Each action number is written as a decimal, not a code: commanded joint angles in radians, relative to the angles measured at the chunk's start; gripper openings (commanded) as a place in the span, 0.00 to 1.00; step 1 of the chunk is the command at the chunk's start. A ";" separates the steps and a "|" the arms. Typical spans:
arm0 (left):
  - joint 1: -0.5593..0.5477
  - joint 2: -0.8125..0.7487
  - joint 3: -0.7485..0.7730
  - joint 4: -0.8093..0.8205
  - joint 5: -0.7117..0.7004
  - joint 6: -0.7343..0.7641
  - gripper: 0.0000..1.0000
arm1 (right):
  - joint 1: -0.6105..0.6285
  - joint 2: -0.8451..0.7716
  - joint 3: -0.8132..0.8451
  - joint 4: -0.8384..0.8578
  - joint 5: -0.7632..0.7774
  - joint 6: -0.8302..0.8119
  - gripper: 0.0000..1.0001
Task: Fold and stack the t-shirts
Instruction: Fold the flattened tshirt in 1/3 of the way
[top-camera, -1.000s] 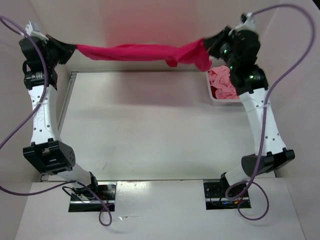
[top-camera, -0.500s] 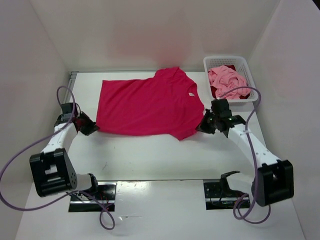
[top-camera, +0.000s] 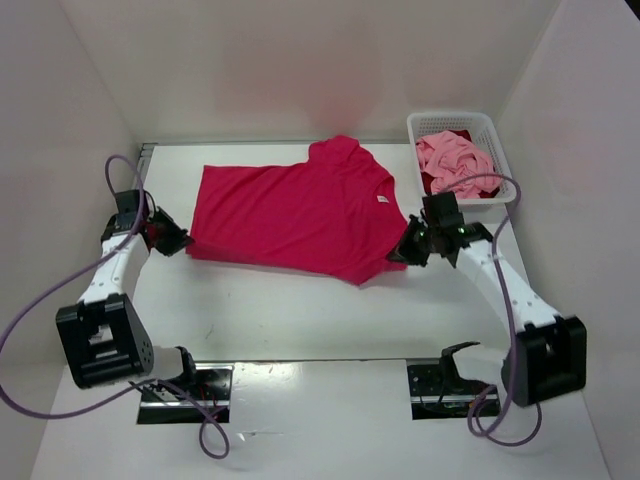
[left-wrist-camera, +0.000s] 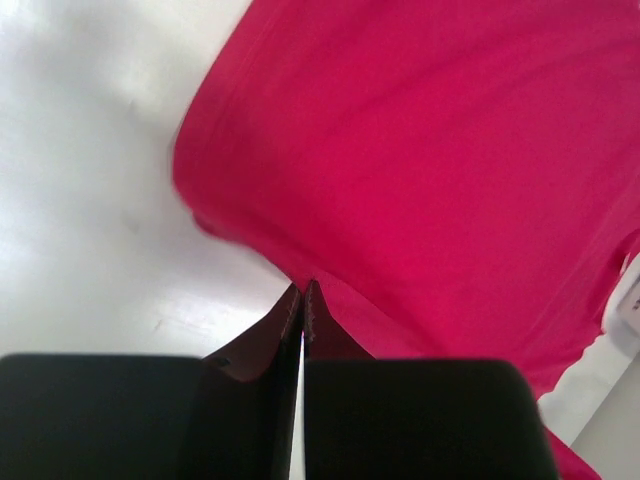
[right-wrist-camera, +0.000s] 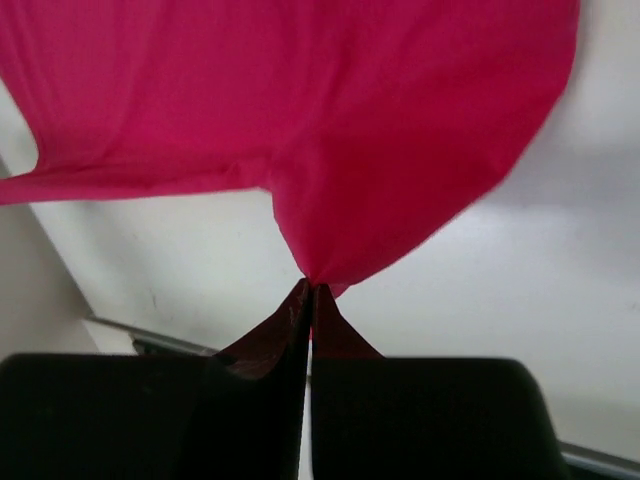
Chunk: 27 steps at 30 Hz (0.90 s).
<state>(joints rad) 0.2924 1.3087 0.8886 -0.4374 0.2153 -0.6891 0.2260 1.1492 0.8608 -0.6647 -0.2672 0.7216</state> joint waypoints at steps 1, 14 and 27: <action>0.004 0.105 0.120 0.088 0.012 -0.020 0.03 | -0.005 0.170 0.200 0.123 0.077 -0.059 0.00; -0.006 0.484 0.341 0.189 -0.005 -0.047 0.03 | -0.034 0.759 0.729 0.175 0.187 -0.142 0.00; -0.015 0.658 0.451 0.227 -0.027 -0.066 0.28 | -0.073 1.051 1.030 0.143 0.209 -0.151 0.13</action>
<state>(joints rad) 0.2783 1.9606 1.3144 -0.2405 0.1997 -0.7410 0.1589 2.1845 1.8084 -0.5259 -0.0853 0.5846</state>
